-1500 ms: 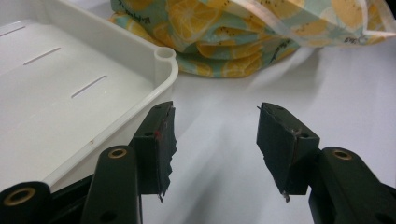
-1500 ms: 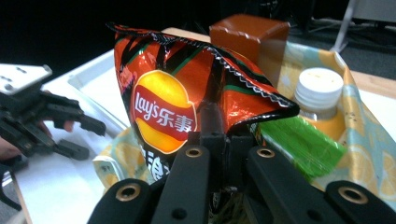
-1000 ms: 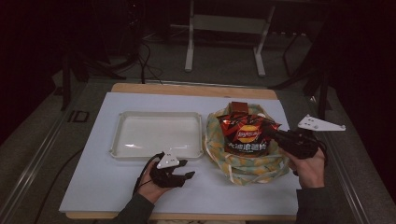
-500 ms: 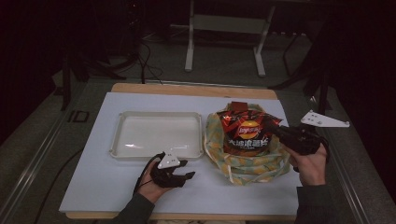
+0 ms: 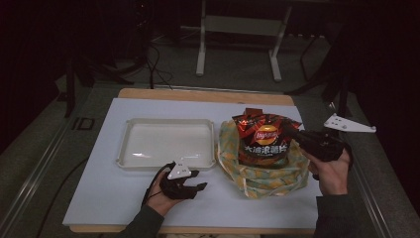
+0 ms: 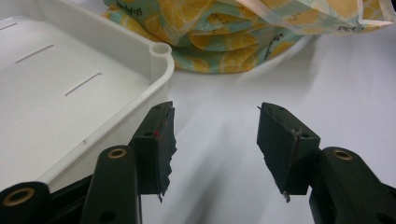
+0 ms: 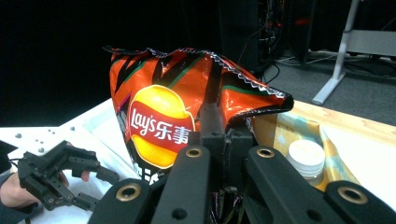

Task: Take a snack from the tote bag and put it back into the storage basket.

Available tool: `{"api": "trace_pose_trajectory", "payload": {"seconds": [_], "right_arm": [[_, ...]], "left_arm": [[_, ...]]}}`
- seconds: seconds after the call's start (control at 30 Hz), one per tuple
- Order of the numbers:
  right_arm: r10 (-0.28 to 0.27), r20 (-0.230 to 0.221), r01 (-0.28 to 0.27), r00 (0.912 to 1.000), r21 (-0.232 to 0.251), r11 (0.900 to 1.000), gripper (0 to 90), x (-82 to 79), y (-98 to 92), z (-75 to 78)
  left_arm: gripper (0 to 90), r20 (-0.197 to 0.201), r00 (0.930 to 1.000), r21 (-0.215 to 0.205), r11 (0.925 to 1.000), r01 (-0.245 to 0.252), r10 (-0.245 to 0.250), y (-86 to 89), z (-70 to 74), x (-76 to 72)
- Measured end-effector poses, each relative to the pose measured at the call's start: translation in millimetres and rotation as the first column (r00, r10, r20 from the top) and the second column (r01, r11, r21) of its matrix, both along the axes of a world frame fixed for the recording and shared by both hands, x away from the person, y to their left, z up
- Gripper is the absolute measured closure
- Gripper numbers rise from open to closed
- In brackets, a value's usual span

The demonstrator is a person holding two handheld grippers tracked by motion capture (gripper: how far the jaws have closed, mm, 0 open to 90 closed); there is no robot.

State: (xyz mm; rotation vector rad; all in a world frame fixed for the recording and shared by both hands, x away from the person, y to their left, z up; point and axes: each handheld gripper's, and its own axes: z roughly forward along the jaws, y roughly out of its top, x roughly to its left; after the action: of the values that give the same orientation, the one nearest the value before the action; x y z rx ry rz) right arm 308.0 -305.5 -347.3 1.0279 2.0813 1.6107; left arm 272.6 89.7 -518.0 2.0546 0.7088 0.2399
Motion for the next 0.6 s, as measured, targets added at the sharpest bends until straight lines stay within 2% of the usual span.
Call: {"api": "trace_pose_trajectory", "payload": {"seconds": [0.6], "right_arm": [[0.003,0.041,-0.004,0.9992,0.018,1.0,90.0,-7.3,-3.8,23.5]], "left_arm": [[46.0,-0.004,1.0,0.002,1.0,-0.001,0.001,-1.2,-1.0,0.5]]}}
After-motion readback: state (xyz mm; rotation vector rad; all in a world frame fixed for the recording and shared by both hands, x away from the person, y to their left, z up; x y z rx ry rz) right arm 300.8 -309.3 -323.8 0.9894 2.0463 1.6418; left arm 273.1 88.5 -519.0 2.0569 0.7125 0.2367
